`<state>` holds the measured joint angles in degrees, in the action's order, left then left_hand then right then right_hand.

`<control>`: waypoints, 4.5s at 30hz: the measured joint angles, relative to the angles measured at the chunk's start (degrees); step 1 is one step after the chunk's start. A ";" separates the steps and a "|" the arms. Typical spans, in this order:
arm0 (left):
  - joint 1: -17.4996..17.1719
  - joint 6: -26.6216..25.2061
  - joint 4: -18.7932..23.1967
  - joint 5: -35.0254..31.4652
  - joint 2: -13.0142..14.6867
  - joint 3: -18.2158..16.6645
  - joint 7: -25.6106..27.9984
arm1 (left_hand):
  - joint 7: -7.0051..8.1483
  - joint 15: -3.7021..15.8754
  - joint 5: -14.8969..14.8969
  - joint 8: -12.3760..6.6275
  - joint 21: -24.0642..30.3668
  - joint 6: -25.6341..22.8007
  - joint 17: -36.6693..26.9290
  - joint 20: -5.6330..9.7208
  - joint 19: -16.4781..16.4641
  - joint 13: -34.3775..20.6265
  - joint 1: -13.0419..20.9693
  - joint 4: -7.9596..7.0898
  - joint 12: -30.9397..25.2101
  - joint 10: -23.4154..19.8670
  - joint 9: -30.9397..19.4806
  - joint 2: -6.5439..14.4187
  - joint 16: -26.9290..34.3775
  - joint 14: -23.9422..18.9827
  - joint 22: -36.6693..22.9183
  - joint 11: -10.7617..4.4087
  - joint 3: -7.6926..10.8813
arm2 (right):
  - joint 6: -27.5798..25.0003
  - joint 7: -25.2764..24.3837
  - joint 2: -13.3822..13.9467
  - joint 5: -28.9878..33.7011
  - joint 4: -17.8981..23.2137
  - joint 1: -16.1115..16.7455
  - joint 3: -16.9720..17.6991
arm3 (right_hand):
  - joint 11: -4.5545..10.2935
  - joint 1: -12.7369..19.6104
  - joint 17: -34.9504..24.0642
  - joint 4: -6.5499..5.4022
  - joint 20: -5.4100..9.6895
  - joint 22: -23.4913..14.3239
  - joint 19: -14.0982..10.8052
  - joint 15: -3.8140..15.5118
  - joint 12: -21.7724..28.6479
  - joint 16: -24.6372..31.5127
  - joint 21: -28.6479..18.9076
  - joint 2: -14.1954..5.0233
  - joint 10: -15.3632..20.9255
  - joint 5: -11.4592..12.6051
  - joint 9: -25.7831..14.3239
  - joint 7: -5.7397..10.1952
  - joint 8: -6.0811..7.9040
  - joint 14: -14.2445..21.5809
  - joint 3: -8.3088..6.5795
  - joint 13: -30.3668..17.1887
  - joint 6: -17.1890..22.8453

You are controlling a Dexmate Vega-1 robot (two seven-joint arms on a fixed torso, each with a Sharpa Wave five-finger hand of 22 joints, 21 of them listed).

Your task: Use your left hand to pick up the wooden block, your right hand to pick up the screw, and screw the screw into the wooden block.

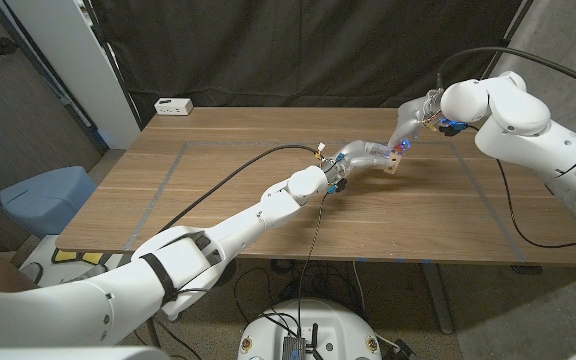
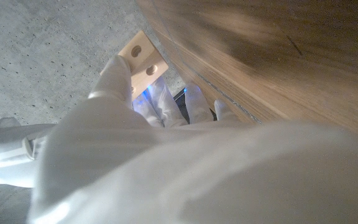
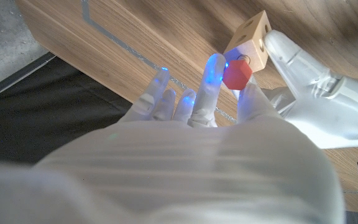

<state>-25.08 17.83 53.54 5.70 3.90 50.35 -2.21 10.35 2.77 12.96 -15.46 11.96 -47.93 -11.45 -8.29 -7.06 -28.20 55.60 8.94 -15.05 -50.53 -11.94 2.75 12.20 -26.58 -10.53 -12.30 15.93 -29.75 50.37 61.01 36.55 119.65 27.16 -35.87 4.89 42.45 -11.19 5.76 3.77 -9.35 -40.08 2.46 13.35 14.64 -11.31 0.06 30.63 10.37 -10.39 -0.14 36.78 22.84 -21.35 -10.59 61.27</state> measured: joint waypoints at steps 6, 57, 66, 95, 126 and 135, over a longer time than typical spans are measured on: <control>0.23 0.29 -0.47 0.04 -0.17 0.02 -0.14 | 0.00 0.00 0.20 -0.01 0.00 0.00 0.00 0.00 0.00 0.00 0.00 0.00 0.00 0.00 0.00 0.00 0.00 0.00 0.00 0.00 0.00 | -0.44 -0.21 -0.21 0.40 -0.15 0.00 -0.31 | -0.21 -0.57 0.00 -0.10 0.33 0.00 -0.48 0.10 0.00 0.00 0.00 0.04 0.83 0.00 0.26 0.03 0.00 0.52 0.10 0.20 1.59; 1.99 3.42 -5.43 0.30 -1.86 -0.11 -0.37 | 0.00 0.00 0.20 0.30 0.00 0.00 -0.01 0.00 0.00 0.00 0.00 0.23 0.01 -0.21 -0.05 0.00 0.00 0.00 0.01 0.19 0.23 | -1.45 5.67 -1.85 3.42 -1.44 -2.63 -1.68 | -7.44 -11.99 0.25 -1.14 -2.03 -0.12 4.58 -1.14 -3.00 -4.06 1.17 4.60 -8.42 0.67 -0.69 -1.03 -16.07 -5.09 6.13 -0.22 -18.00; 2.03 3.52 -5.54 0.28 -1.93 -0.09 -0.37 | 0.00 0.00 0.20 0.53 0.00 0.00 -0.01 0.00 0.00 0.00 0.00 0.23 0.01 -0.21 -0.27 0.00 0.00 0.00 0.01 0.18 0.23 | -0.34 5.53 -0.54 0.34 -0.61 -2.33 -0.30 | -6.99 -10.22 0.54 0.80 -2.85 -0.11 6.44 -1.54 -3.00 -4.28 1.17 4.69 -12.12 0.90 -0.96 -0.18 -18.29 -7.32 5.51 -0.22 -21.46; 1.96 3.47 -5.14 -0.05 -1.86 0.06 -0.23 | 0.00 0.00 -0.01 0.40 0.00 0.00 -0.02 0.00 0.00 0.00 -0.01 0.23 0.01 -0.18 -0.15 -0.01 0.00 0.00 0.01 0.19 0.23 | 2.48 4.99 2.04 -1.41 0.52 -2.43 0.90 | 1.60 1.50 0.80 4.59 -4.81 0.02 8.38 -0.30 -3.00 -4.27 1.17 6.47 -18.34 1.33 -1.49 7.23 -20.69 -11.00 2.20 -0.21 -24.03; 1.54 2.71 -4.07 -0.29 -1.49 0.19 0.00 | 0.00 0.00 0.19 0.58 0.00 0.00 -0.16 0.00 0.00 0.00 -0.22 0.23 0.00 -0.11 -0.18 -0.22 0.00 0.00 0.01 0.09 0.23 | 9.40 -0.51 4.37 -2.98 -0.36 0.98 4.10 | 4.76 6.05 0.63 4.15 -4.50 -0.13 8.68 -0.30 -2.74 -4.00 1.17 7.24 -18.45 1.78 -2.20 11.81 -19.35 -11.61 0.96 -0.48 -21.04; 1.53 2.68 -4.01 -0.37 -1.51 0.24 0.12 | 0.00 0.00 0.02 0.55 0.00 0.00 0.00 0.00 0.00 0.00 -0.22 0.23 0.00 -0.11 -0.16 -0.22 0.00 0.00 0.01 0.09 0.23 | 11.18 -2.20 4.88 -3.99 -0.89 2.12 5.23 | 5.26 6.89 0.37 3.81 -4.17 -0.13 8.35 -0.28 -2.71 -3.55 0.89 7.46 -17.95 2.16 -2.55 11.45 -18.15 -11.58 0.63 -0.48 -19.16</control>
<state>-23.55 20.51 49.53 5.33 2.39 50.59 -2.09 10.35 2.77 12.98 -14.90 11.96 -47.94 -11.45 -8.29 -7.07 -28.20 55.38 9.17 -15.05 -50.63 -12.10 2.53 12.20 -26.58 -10.52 -12.22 16.16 -18.57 48.17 65.89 32.56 118.76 29.28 -30.64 10.15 49.34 -10.81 9.57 -0.40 -9.48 -31.73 2.17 10.64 11.08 -10.41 7.52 12.68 12.53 -12.93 11.31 18.64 11.26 -20.72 -11.07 42.11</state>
